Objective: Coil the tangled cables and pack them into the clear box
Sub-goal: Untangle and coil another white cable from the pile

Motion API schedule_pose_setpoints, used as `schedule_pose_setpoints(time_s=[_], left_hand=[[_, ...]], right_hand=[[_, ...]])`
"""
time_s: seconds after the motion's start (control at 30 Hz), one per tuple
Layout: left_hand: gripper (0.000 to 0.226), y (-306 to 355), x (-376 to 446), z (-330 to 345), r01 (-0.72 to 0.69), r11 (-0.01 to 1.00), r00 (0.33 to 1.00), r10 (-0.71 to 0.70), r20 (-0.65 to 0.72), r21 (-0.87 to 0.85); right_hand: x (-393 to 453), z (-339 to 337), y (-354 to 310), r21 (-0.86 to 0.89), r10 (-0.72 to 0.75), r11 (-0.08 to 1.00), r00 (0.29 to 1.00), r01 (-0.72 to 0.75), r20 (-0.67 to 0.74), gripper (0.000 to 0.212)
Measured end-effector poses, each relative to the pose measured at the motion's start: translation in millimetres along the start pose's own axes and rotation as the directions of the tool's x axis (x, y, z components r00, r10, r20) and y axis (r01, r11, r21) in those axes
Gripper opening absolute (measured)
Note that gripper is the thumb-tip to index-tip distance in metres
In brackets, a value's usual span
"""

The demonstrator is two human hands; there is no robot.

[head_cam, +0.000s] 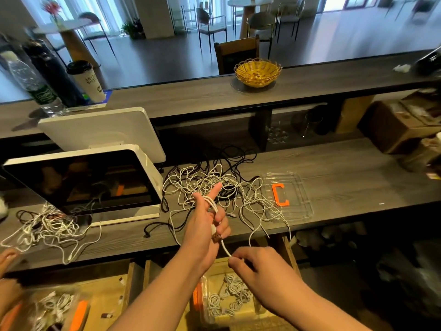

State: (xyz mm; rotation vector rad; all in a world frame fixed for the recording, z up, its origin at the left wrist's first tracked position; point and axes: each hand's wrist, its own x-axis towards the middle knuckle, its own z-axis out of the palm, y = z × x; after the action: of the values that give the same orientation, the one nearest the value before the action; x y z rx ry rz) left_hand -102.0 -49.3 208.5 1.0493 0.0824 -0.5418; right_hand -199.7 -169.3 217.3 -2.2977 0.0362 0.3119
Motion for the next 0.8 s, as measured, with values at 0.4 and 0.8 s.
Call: schedule_pose_setpoints(time_s=[0.4,0.8], left_hand=[[0.062,-7.5,1.9,20.4,-0.018,0.912,0.989,-0.044,0.143,0.411],[0.064,-0.3,-7.1,21.0,0.266,0.851,0.884,-0.403,0.238,0.454]], right_hand=[[3.5,-16.9,-12.5,0.063,-0.08,0.995,0.997,0.081,-0.019,0.021],[29.1,-81.5,0.8,-0.23,-0.273,0.95,0.921,0.212,-0.279,0.023]])
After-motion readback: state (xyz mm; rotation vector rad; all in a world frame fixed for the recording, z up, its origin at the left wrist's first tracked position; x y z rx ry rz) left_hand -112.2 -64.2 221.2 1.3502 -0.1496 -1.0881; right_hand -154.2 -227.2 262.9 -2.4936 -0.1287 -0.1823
